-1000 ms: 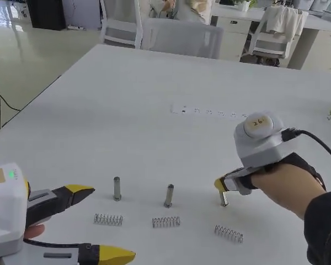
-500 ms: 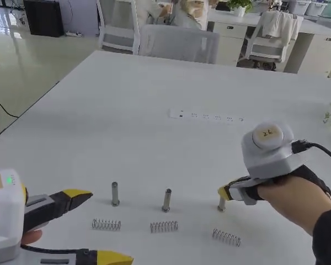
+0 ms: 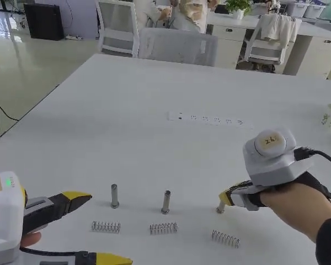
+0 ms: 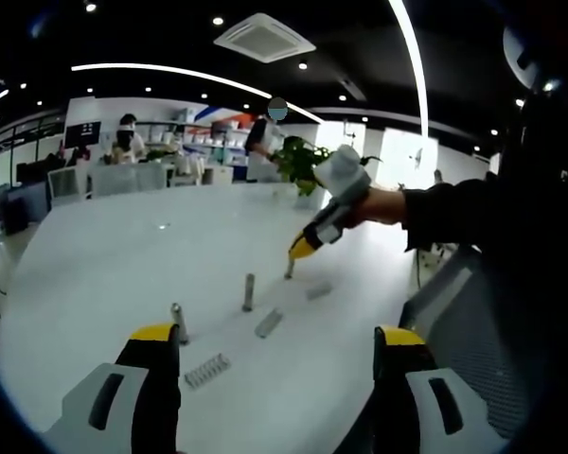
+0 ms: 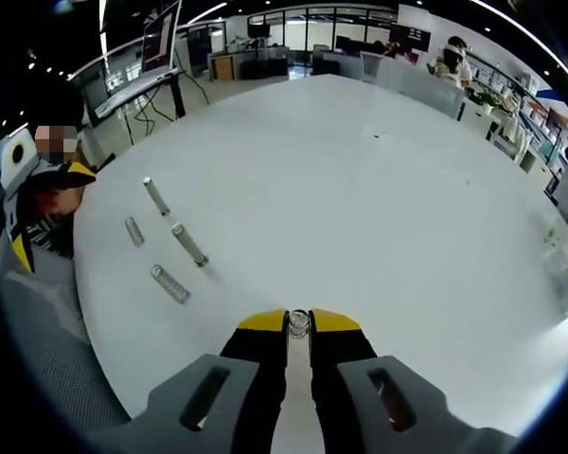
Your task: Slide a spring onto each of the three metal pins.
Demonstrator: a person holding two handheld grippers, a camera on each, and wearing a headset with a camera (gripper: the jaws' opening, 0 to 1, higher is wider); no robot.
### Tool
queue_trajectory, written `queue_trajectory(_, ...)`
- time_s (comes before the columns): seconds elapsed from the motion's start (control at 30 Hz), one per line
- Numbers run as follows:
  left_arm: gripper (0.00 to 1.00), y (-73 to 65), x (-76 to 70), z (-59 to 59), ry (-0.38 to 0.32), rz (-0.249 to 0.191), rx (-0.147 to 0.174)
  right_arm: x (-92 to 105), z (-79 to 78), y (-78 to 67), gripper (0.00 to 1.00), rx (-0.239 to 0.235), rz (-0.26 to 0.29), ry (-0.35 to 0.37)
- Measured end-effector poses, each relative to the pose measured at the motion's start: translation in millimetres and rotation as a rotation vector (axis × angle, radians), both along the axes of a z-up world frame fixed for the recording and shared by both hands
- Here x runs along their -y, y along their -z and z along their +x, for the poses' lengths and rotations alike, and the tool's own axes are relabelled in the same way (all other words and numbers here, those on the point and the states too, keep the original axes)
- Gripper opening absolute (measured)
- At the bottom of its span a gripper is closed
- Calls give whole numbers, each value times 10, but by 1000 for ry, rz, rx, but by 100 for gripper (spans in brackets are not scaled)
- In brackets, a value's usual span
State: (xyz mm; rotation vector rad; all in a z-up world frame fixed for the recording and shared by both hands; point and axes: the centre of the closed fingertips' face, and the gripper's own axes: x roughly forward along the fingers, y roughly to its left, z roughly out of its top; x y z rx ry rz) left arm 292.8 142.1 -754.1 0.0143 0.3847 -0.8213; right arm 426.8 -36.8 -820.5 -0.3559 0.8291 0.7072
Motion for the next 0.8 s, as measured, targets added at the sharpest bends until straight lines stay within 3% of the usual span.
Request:
queue_trajectory(0.6, 79, 12, 19, -3, 13, 4, -3, 22, -11, -27, 14, 37, -6, -31)
queue_trajectory(0.8, 78, 22, 25, -6, 19, 11, -3, 92, -103, -67, 15, 45, -1, -42)
